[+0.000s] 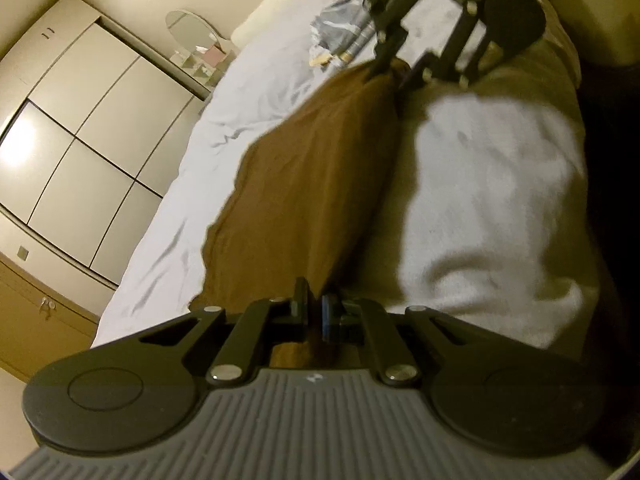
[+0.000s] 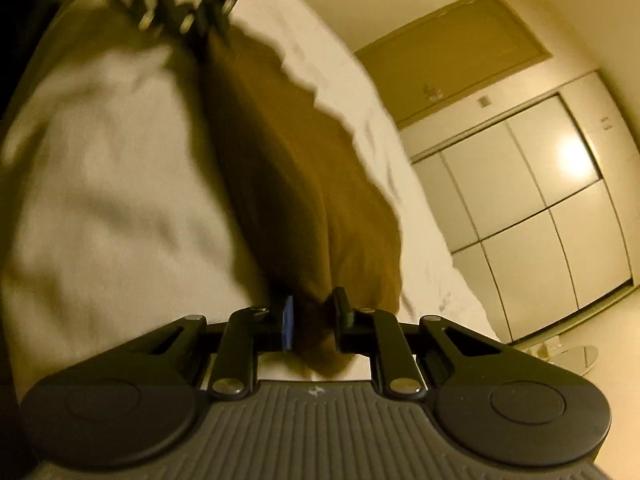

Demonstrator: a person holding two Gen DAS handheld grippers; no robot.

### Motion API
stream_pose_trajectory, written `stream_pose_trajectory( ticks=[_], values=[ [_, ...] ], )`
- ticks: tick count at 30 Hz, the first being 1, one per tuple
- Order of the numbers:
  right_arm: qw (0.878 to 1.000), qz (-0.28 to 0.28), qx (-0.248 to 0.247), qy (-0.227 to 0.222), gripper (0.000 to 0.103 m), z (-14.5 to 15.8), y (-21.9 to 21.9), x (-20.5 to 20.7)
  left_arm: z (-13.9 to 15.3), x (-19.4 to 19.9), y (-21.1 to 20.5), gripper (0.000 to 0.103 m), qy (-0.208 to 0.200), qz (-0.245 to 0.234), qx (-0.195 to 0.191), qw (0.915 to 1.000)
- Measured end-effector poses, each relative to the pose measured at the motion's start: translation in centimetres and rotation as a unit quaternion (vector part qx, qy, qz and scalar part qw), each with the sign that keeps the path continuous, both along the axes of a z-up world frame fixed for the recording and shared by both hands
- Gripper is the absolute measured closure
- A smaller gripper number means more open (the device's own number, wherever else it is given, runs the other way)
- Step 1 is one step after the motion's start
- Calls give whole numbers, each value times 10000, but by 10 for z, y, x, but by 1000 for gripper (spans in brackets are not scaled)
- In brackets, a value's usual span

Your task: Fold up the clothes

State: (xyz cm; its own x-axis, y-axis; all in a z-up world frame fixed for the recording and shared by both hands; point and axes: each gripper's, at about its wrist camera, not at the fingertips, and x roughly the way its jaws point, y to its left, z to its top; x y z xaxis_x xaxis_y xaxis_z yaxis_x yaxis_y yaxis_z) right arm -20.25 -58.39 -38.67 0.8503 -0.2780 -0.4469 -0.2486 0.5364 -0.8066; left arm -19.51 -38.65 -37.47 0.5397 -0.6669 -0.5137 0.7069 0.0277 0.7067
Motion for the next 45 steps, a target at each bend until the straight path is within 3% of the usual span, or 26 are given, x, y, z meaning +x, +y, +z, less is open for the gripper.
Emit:
stream_pose_trajectory(
  ticks=[3,5,7,8,9,14,16,18,22,26,28,30,34,37,38,39,41,45],
  values=[
    [9998,-160,-136,58,83,-4,-2,-6,-5,-4,-1,97,-59,46,18,10000],
    [9998,-132,-146,-53,65,0,5,-9,-6,-11,0,93,-219,41,23,9997],
    [9997,-52,-122,-185,61,5,14,-11,-8,-21,2,78,-476,-24,11,9989],
    [9997,12,-122,-203,60,5,18,-9,-10,-25,2,63,-599,-87,-11,9982],
    [9997,76,-122,-220,60,5,23,-6,-12,-30,1,63,-686,-147,-27,9975],
    [9992,316,-200,-134,60,-7,39,18,-21,-28,-24,70,-796,-50,14,9968],
    [9990,325,-289,-86,62,-14,37,27,-26,-19,-35,90,-777,95,98,9969],
    [9994,132,-310,-105,68,-12,23,30,-27,-11,-35,94,-892,127,192,9957],
    [9988,-377,-280,-101,74,-8,-4,31,-24,2,-23,95,-993,298,243,9943],
    [9973,-258,-683,-94,73,-16,7,31,-35,0,-27,94,-1203,266,429,9915],
    [9966,-202,-789,-140,70,-17,14,33,-36,0,-28,88,-1316,300,423,9899],
    [9959,-158,-874,-155,69,-20,19,37,-36,2,-27,72,-1373,375,369,9891],
    [9934,-45,-1148,-75,65,-28,20,50,-32,13,-31,65,-1352,496,391,9888],
    [9944,-68,-1056,-3,73,-24,20,54,-30,18,-34,69,-1282,548,501,9890],
    [9959,-107,-897,23,81,-20,19,54,-29,19,-34,77,-1248,553,531,9892],
    [9973,-162,-721,28,82,-16,17,54,-29,22,-32,89,-1219,551,603,9892],
    [9981,-225,-576,4,86,-10,13,53,-32,27,-27,95,-1205,521,732,9886],
    [9985,-271,-452,-125,88,10,14,55,-21,35,-23,97,-1288,370,726,9883]
  ],
)
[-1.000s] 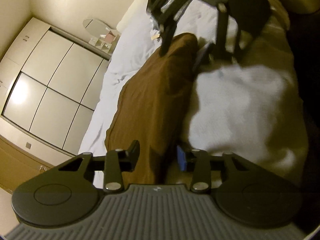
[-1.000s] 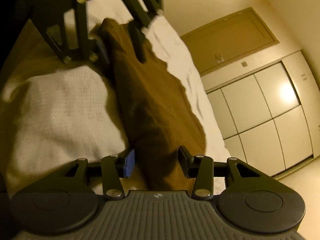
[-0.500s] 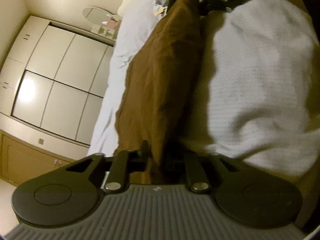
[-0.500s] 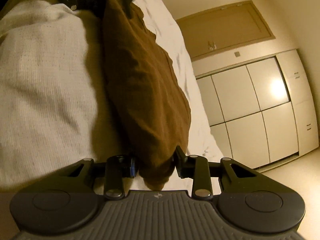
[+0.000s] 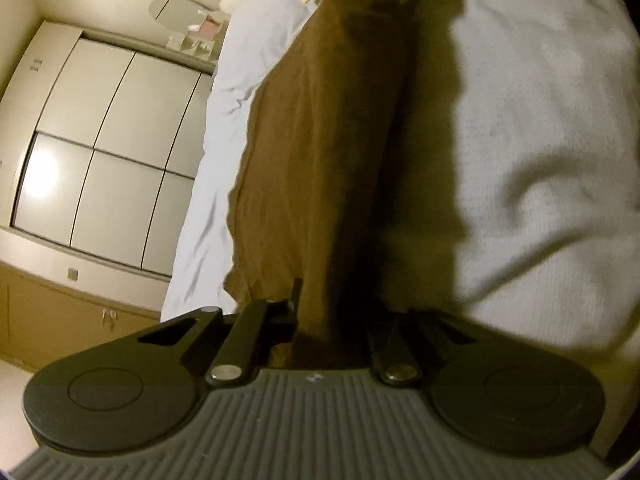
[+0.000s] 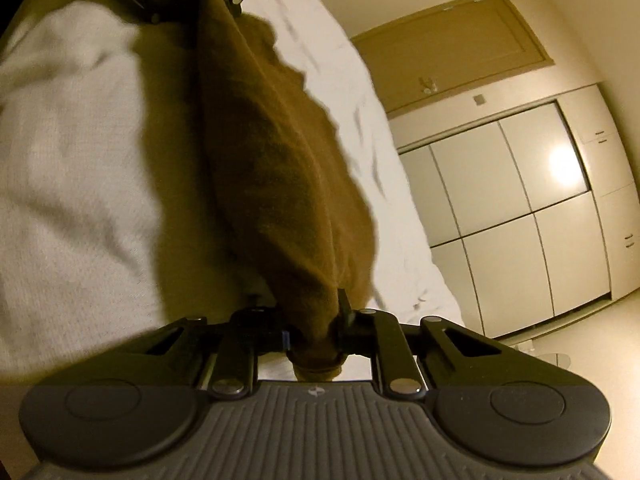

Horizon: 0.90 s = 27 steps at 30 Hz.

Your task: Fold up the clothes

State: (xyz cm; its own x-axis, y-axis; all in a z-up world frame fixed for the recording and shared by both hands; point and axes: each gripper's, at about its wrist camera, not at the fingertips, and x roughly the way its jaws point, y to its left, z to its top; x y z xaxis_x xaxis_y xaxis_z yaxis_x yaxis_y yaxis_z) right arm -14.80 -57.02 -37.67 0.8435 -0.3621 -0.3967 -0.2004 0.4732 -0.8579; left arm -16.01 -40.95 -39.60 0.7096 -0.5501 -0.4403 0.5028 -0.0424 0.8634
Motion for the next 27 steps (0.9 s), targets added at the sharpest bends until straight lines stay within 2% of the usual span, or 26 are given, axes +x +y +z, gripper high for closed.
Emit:
stream_pose_trajectory(
  ticks=[3,5,7,8,9,10,11,15,19,21,23,25,27],
  values=[
    [9997,-79,144,-177,88,21,10,-2,23,10,3,97,-46,17,-261,9996],
    [9995,-154,204,-165,88,21,16,-7,32,13,3,97,64,36,-339,9994],
    [9995,-209,191,-112,86,13,21,-7,27,12,3,97,169,55,-302,9994],
    [9997,-208,132,-71,82,7,24,-4,24,12,4,97,223,65,-281,9993],
    [9998,-195,81,-51,77,0,26,-6,21,11,4,97,277,75,-260,9993],
    [9998,-182,41,-67,66,-7,27,-10,18,11,4,97,331,84,-233,9991],
    [9998,-177,23,-83,63,-12,28,-15,16,12,4,97,362,93,-225,9990],
    [9991,-220,281,-237,63,-21,36,-33,14,14,3,97,390,109,-290,9988],
    [9993,24,208,-300,59,-28,53,-34,15,14,2,97,417,87,-310,9986],
    [9996,87,123,-244,60,-37,57,-29,13,14,3,97,409,69,-297,9987],
    [9997,80,64,-215,66,-37,52,-17,11,14,5,97,407,57,-294,9987],
    [9998,80,70,-197,69,-34,46,-8,10,13,7,97,391,37,-305,9988],
    [9997,86,128,-195,78,-29,40,-2,12,13,6,97,370,5,-339,9987]
  ],
)
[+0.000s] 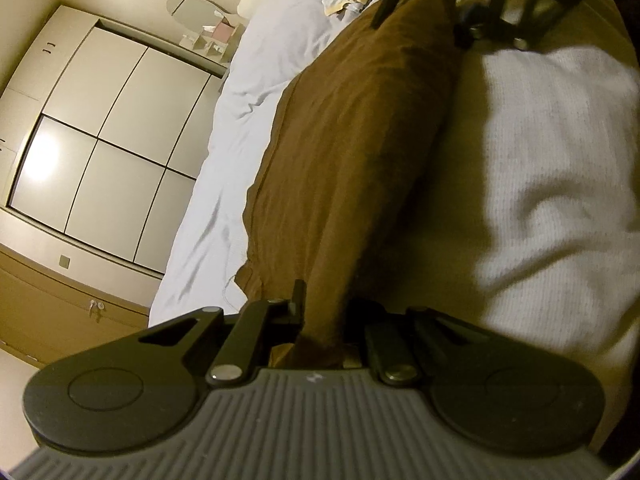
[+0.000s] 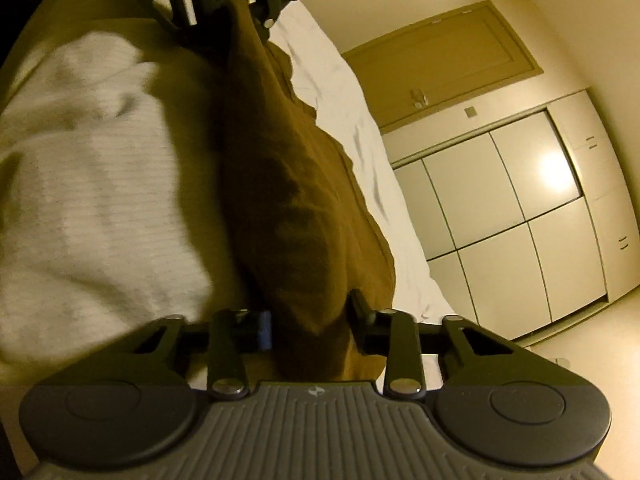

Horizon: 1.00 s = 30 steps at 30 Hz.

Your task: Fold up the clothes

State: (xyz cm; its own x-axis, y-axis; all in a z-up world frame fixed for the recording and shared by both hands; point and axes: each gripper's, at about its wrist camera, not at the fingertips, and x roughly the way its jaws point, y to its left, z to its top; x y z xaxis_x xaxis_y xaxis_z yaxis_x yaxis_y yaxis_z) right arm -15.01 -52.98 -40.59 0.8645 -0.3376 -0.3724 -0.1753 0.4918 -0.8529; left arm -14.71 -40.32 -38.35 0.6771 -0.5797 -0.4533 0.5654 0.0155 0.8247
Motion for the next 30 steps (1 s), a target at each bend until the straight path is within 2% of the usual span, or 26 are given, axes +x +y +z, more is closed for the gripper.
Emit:
stream_pose_trajectory(
  ticks=[5,13,18,23,27,30],
  values=[
    [9998,-134,124,-121,86,30,-4,-8,17,1,-1,97,-164,-145,-74,9997],
    [9962,-576,287,-591,87,106,-8,-58,86,-24,-8,97,-794,-642,-609,9929],
    [9898,-1089,622,-673,87,139,-28,-100,111,-53,-36,97,-733,-1151,-846,9870],
    [9801,-1696,692,-760,87,151,-68,-139,130,-69,-94,97,-363,-1720,-933,9800],
    [9704,-2179,611,-842,87,160,-120,-152,141,-69,-166,97,-468,-2177,-915,9706],
    [9635,-2453,304,-1031,88,172,-170,-160,151,-56,-230,97,-560,-2466,-994,9624]
  ],
)
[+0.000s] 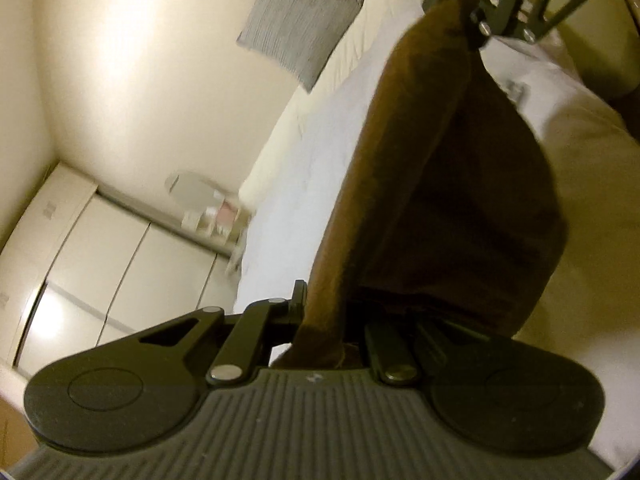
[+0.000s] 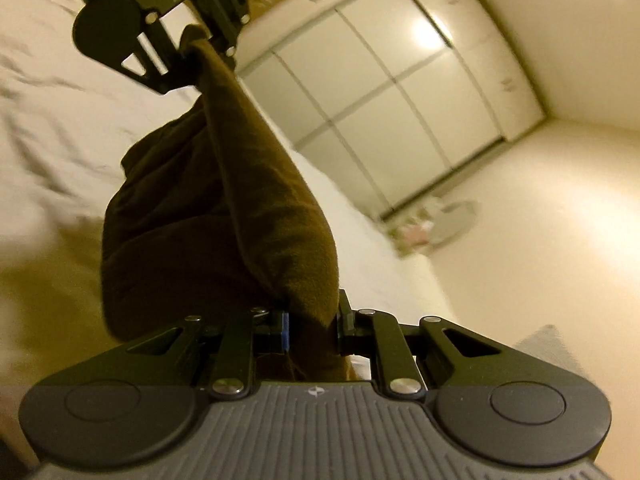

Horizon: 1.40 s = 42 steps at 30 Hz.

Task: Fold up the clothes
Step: 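Lower the shorts onto the grey striped shirt and open both grippers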

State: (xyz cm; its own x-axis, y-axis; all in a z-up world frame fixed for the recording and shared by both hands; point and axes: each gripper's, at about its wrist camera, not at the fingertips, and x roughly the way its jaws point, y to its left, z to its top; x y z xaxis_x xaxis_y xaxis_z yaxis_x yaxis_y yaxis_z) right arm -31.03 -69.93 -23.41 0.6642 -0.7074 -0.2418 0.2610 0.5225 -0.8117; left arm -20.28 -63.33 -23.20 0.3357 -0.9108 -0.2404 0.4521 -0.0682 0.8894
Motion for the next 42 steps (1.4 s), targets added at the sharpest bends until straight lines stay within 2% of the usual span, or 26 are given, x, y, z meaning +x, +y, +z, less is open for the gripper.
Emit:
stream_pose_trajectory(
  ticks=[2,4,6,7,9,10,13,14,16,18,20,22,23,25,26,27,28,29,30,32,34,36,40,42],
  values=[
    [9987,-210,-468,-77,88,16,-37,6,11,7,-47,96,-97,-129,-188,9997],
    [9942,-401,-983,-159,87,24,-67,10,24,14,-89,96,-180,-209,-554,9981],
    [9871,-575,-1476,-248,87,27,-90,12,32,21,-122,96,-54,-276,-899,9956],
    [9861,-640,-1501,-301,86,22,-98,11,30,23,-134,96,39,-309,-959,9949],
    [9895,-727,-1229,-222,85,-5,-111,10,4,26,-157,96,129,-423,-698,9966],
    [9920,-753,-1017,-48,85,-28,-115,10,-17,26,-165,96,163,-472,-414,9979],
    [9930,-696,-440,850,87,-108,-127,10,-97,30,-188,91,290,-489,544,9969],
    [9919,-675,-325,1025,87,-125,-127,9,-117,32,-192,88,385,-443,804,9950],
    [9909,-643,-191,1170,86,-146,-125,5,-147,34,-196,86,504,-384,1056,9924],
    [9916,-648,-210,1104,84,-150,-121,1,-157,35,-192,87,422,-420,973,9935],
    [9914,-715,-264,1060,69,-148,-121,-4,-159,36,-189,85,312,-464,900,9944],
    [9910,-756,-353,1043,64,-145,-120,-12,-154,37,-183,73,279,-456,768,9956],
    [9906,-772,-390,1058,64,-145,-119,-16,-153,34,-173,63,258,-449,657,9965],
    [9904,-760,-381,1092,67,-148,-116,-18,-153,35,-155,62,178,-459,417,9979],
    [9902,-755,-377,1114,77,-149,-116,-19,-152,36,-148,62,142,-478,353,9981],
    [9899,-748,-363,1152,80,-150,-117,-19,-152,35,-143,64,102,-509,313,9982],
    [9899,-740,-310,1170,85,-150,-117,-19,-154,33,-140,69,66,-535,326,9980],
    [9904,-742,-223,1148,88,-149,-119,-18,-157,31,-141,83,17,-561,403,9976],
    [9908,-760,-166,1109,89,-146,-118,-18,-159,31,-143,87,-61,-586,532,9968],
    [9914,-834,-159,995,90,-136,-111,-18,-161,31,-145,90,-186,-640,615,9959],
    [9918,-904,-131,889,90,-124,-100,-17,-159,33,-147,90,-126,-640,509,9966],
    [9925,-883,-70,838,90,-122,-86,-19,-163,37,-142,90,-84,-635,562,9964],
    [9886,-759,-3,1298,90,-155,-75,-22,-182,45,-139,90,-105,-627,859,9943],
    [9891,-794,30,1241,90,-156,-77,-22,-186,44,-133,91,-93,-616,827,9946]
  ],
)
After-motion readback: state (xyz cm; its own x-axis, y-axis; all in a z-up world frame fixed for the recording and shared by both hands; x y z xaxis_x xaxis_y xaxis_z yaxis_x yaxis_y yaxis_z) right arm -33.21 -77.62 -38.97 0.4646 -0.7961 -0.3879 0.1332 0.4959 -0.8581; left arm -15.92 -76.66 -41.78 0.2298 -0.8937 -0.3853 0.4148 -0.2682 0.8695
